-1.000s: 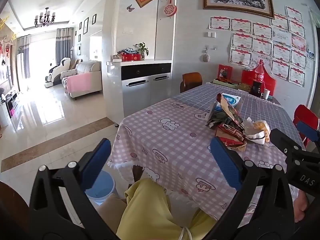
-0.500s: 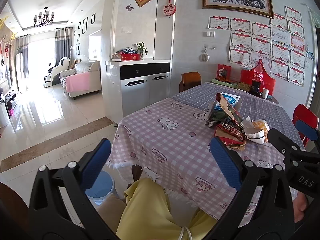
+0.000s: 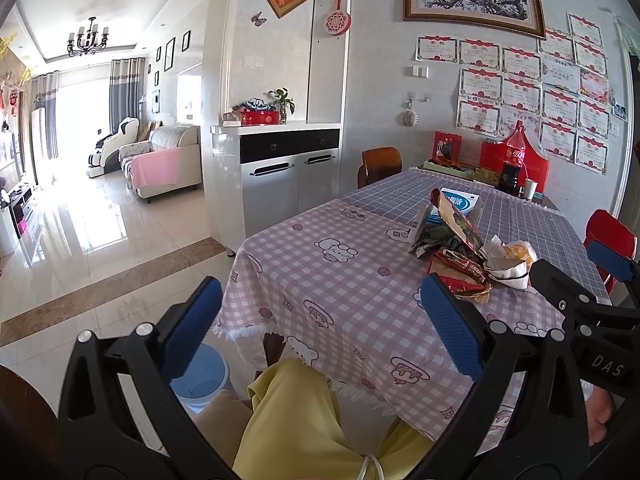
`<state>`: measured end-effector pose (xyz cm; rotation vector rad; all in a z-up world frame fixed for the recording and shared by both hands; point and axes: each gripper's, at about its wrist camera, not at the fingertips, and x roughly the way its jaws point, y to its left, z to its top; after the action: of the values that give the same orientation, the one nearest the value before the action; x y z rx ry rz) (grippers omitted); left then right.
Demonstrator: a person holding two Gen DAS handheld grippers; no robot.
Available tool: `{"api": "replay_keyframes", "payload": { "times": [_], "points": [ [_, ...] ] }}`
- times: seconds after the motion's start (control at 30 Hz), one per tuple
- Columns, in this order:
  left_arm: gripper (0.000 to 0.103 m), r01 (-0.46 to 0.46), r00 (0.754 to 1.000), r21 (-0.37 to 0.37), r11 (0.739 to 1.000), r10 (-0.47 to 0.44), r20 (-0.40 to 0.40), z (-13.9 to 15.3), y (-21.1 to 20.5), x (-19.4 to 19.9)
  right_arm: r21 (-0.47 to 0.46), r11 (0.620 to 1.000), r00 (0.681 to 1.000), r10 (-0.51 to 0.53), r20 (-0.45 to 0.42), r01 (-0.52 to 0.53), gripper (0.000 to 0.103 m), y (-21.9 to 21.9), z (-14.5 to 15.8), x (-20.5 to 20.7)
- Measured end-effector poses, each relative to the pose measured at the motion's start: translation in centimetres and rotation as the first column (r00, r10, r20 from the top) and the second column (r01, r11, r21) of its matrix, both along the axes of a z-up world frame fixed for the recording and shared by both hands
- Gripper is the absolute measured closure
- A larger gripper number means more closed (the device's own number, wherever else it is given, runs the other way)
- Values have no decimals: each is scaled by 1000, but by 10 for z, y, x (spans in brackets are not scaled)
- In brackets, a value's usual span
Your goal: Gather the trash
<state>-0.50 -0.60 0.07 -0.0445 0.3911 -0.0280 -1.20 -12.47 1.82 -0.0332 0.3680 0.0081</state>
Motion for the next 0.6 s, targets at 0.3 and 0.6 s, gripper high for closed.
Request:
{"api": "replay_keyframes", "payload": {
  "times": [0.3, 0.6],
  "points": [
    [6, 2, 1000, -1, 1000, -2, 2, 1, 2, -1, 0, 1000, 1000, 6, -9, -6, 4, 1, -2, 1],
    [6, -5, 1000, 6, 1000, 5, 6, 1, 2, -2, 13, 1000, 1000, 11, -16, -11, 4, 0, -4, 1]
  ]
}}
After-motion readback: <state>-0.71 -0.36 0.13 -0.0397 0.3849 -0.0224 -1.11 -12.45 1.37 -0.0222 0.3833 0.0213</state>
